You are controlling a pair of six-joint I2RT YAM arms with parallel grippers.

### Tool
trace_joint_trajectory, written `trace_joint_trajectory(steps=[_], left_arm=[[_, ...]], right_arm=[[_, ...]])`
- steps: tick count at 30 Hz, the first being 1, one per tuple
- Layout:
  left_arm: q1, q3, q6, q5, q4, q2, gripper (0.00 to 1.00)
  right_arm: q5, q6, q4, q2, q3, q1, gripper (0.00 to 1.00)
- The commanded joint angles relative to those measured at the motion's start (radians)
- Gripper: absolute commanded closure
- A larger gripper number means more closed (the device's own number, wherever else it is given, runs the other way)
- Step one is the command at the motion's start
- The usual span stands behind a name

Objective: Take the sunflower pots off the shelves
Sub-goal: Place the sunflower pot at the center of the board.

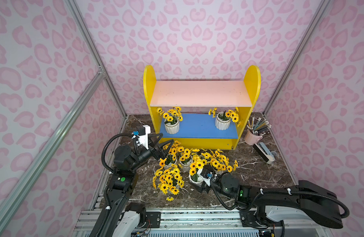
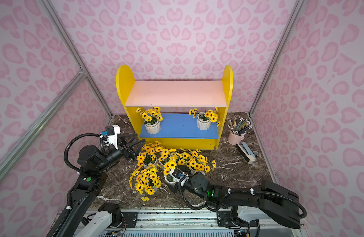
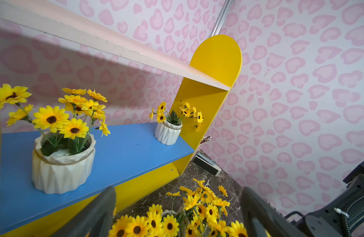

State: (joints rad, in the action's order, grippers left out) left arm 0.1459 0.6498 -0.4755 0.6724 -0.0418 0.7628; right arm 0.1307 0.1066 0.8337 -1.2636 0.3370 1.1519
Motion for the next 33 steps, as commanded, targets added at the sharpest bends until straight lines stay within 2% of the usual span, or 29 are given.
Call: trace_joint_trajectory(steps=[1, 9, 23, 33], left_arm=[[0.001, 0.001, 0.01, -0.007, -0.027, 0.001, 0.04], [0.002, 0.002, 0.02, -0.016, -0.017, -0.003, 0.04], [0.002, 0.007, 0.024, -0.017, -0.013, 0.024, 0.04], [0.002, 0.004, 0.023, -0.016, -0.013, 0.027, 0.04]], right_arm=[[-0.027, -0.011, 0.212, -0.064, 0.003, 0.003, 1.0], [-0.084, -0.024, 0.373, -0.257, 0.011, -0.021, 1.0], [-0.206, -0.082, 0.556, -0.503, 0.038, -0.044, 1.0], [-0.142, -0.065, 0.595, -0.646, 0.051, -0.056, 1.0]])
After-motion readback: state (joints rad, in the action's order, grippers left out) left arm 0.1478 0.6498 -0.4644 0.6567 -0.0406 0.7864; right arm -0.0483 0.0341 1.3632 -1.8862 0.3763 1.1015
